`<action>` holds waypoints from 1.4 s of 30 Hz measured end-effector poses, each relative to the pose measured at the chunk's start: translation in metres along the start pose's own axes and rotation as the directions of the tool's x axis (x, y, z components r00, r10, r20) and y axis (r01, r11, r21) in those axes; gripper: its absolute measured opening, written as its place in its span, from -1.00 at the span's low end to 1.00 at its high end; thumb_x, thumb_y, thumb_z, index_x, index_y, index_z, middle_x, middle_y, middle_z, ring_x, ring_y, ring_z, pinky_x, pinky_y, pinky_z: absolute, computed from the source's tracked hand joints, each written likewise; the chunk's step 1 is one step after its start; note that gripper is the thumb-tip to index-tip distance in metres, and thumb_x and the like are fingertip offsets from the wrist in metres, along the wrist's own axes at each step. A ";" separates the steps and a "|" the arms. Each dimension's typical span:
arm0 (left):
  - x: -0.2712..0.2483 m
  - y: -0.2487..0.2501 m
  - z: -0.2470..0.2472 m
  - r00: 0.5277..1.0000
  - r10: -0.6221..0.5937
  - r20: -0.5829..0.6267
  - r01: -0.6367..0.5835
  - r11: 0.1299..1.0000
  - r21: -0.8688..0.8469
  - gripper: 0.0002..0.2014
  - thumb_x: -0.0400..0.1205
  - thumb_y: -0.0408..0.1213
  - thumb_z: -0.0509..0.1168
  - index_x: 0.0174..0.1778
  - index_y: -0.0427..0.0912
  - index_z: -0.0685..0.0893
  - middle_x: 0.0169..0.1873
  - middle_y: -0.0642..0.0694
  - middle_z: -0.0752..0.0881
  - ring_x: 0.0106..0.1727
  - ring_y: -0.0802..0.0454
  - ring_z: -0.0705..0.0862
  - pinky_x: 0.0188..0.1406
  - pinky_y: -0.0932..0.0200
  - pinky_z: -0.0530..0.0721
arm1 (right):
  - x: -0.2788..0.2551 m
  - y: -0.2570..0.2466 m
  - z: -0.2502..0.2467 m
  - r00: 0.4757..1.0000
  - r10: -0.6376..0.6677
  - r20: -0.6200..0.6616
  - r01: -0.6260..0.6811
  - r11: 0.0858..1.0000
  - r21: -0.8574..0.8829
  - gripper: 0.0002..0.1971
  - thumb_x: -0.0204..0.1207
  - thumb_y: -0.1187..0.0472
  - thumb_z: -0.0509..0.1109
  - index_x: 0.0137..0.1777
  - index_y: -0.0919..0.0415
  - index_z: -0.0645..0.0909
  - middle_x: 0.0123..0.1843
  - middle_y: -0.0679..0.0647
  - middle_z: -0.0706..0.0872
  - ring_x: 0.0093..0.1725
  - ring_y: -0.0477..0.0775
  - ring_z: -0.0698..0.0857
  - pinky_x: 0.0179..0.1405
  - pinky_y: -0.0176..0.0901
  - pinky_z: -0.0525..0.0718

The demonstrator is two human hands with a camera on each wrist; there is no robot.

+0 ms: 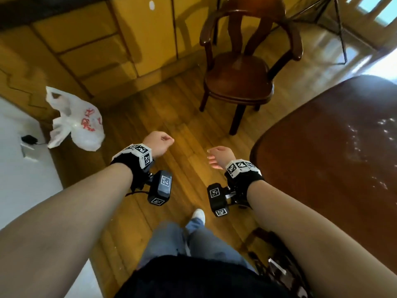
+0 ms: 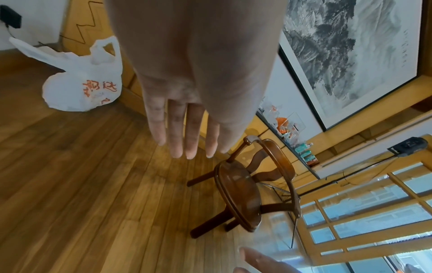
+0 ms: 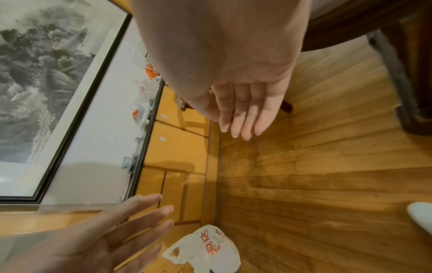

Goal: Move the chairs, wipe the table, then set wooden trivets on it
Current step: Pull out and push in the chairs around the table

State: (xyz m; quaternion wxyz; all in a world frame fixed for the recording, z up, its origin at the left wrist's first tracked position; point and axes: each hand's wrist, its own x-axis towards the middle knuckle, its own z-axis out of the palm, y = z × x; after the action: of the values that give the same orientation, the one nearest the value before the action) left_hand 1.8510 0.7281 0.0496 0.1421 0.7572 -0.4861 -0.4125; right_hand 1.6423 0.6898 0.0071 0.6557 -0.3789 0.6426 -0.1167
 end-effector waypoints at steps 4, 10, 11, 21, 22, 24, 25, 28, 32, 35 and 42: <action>0.068 0.020 -0.043 1.000 0.019 0.003 -0.019 1.000 -0.018 -0.68 0.69 -0.18 0.22 0.23 -0.31 0.65 0.15 -0.23 0.71 0.18 -0.15 0.68 0.23 -0.01 0.61 | 0.048 -0.076 0.007 0.999 0.041 0.035 -0.043 0.998 0.056 -0.81 0.69 0.32 0.17 -0.12 0.26 0.56 -0.55 0.03 0.54 -0.72 -0.11 0.50 -0.76 -0.37 0.43; 0.198 0.033 -0.104 0.998 0.032 0.059 -0.033 0.999 0.004 -0.68 0.68 -0.16 0.23 0.20 -0.30 0.67 0.15 -0.23 0.72 0.18 -0.15 0.68 0.25 -0.03 0.62 | 0.140 -0.177 0.026 0.999 -0.003 -0.036 0.002 0.999 -0.036 -0.82 0.70 0.29 0.15 0.05 0.25 0.60 -0.30 0.07 0.59 -0.35 -0.03 0.59 -0.41 -0.27 0.59; 0.227 0.037 -0.121 0.997 0.046 0.060 -0.047 0.999 0.011 -0.69 0.68 -0.16 0.23 0.20 -0.31 0.67 0.14 -0.23 0.72 0.18 -0.15 0.68 0.25 -0.03 0.61 | 0.160 -0.199 0.028 0.998 -0.006 -0.057 0.005 1.000 -0.015 -0.80 0.70 0.29 0.16 0.14 0.28 0.61 -0.26 0.08 0.61 -0.31 -0.01 0.61 -0.34 -0.24 0.62; 0.436 0.105 -0.231 0.978 0.133 0.159 -0.138 0.990 0.019 -0.73 0.68 -0.20 0.24 0.14 -0.32 0.69 0.06 -0.25 0.75 0.11 -0.19 0.71 0.20 -0.05 0.66 | 0.278 -0.357 0.039 0.987 0.049 -0.156 -0.022 0.985 0.171 -0.88 0.67 0.25 0.25 0.08 0.27 0.57 -0.21 0.09 0.64 -0.25 0.00 0.63 -0.20 -0.19 0.65; 0.453 0.112 -0.234 0.975 0.126 0.181 -0.135 0.990 0.038 -0.73 0.69 -0.19 0.24 0.13 -0.29 0.70 0.05 -0.22 0.75 0.11 -0.17 0.71 0.18 0.00 0.66 | 0.288 -0.369 0.036 0.985 0.063 -0.164 -0.031 0.981 0.193 -0.90 0.67 0.26 0.25 -0.01 0.26 0.57 -0.27 0.08 0.61 -0.31 -0.02 0.60 -0.26 -0.22 0.62; 0.496 0.130 -0.243 0.965 0.146 0.216 -0.161 0.986 0.054 -0.74 0.69 -0.20 0.23 0.12 -0.28 0.71 0.05 -0.22 0.75 0.11 -0.19 0.71 0.14 0.01 0.63 | 0.318 -0.394 0.026 0.976 0.098 -0.196 -0.049 0.969 0.243 -0.85 0.66 0.28 0.24 -0.15 0.23 0.55 -0.33 0.08 0.58 -0.40 -0.02 0.54 -0.39 -0.26 0.56; 0.515 0.138 -0.245 0.960 0.164 0.225 -0.183 0.981 0.064 -0.74 0.68 -0.21 0.23 0.11 -0.30 0.72 0.06 -0.24 0.75 0.12 -0.21 0.70 0.15 -0.01 0.63 | 0.332 -0.406 0.022 0.972 0.114 -0.204 -0.059 0.964 0.261 -0.83 0.66 0.30 0.24 -0.18 0.22 0.53 -0.35 0.08 0.56 -0.42 -0.02 0.52 -0.45 -0.28 0.53; 0.576 0.169 -0.253 0.943 0.235 0.236 -0.265 0.959 0.103 -0.73 0.68 -0.21 0.23 0.14 -0.31 0.72 0.10 -0.25 0.74 0.14 -0.20 0.70 0.21 -0.05 0.64 | 0.378 -0.441 0.005 0.965 0.137 -0.225 -0.065 0.951 0.301 -0.87 0.65 0.29 0.26 -0.15 0.20 0.53 -0.35 0.08 0.57 -0.43 -0.01 0.53 -0.44 -0.26 0.55; 0.650 0.217 -0.264 0.930 0.249 0.269 -0.293 0.946 0.139 -0.74 0.68 -0.19 0.23 0.13 -0.27 0.71 0.06 -0.22 0.75 0.09 -0.15 0.71 0.03 0.04 0.65 | 0.431 -0.491 -0.029 0.955 0.143 -0.260 -0.052 0.944 0.327 -0.90 0.65 0.27 0.25 -0.08 0.20 0.55 -0.31 0.08 0.61 -0.41 -0.02 0.57 -0.35 -0.22 0.57; 0.698 0.250 -0.269 0.918 0.289 0.271 -0.337 0.929 0.151 -0.73 0.68 -0.18 0.23 0.13 -0.26 0.70 0.07 -0.21 0.75 0.09 -0.14 0.71 0.14 0.02 0.66 | 0.462 -0.525 -0.056 0.937 0.111 -0.332 -0.001 0.949 0.315 -0.83 0.69 0.25 0.17 0.19 0.22 0.53 -0.28 0.10 0.65 -0.38 -0.01 0.62 -0.38 -0.21 0.63; 0.798 0.321 -0.264 0.856 0.355 0.375 -0.459 0.857 0.236 -0.73 0.69 -0.15 0.20 0.19 -0.16 0.68 0.15 -0.14 0.71 0.15 -0.12 0.68 0.20 0.02 0.63 | 0.517 -0.574 -0.094 0.888 0.221 -0.403 -0.025 0.898 0.438 -0.81 0.68 0.27 0.12 0.14 0.17 0.55 -0.20 0.09 0.64 -0.38 -0.03 0.59 -0.30 -0.19 0.61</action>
State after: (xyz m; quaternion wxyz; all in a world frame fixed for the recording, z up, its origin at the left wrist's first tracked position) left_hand 2.0028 -0.1579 0.0225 0.0232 0.5714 -0.7130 -0.4056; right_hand 1.8223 -0.0671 -0.0006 0.5644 -0.1492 0.7572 -0.2928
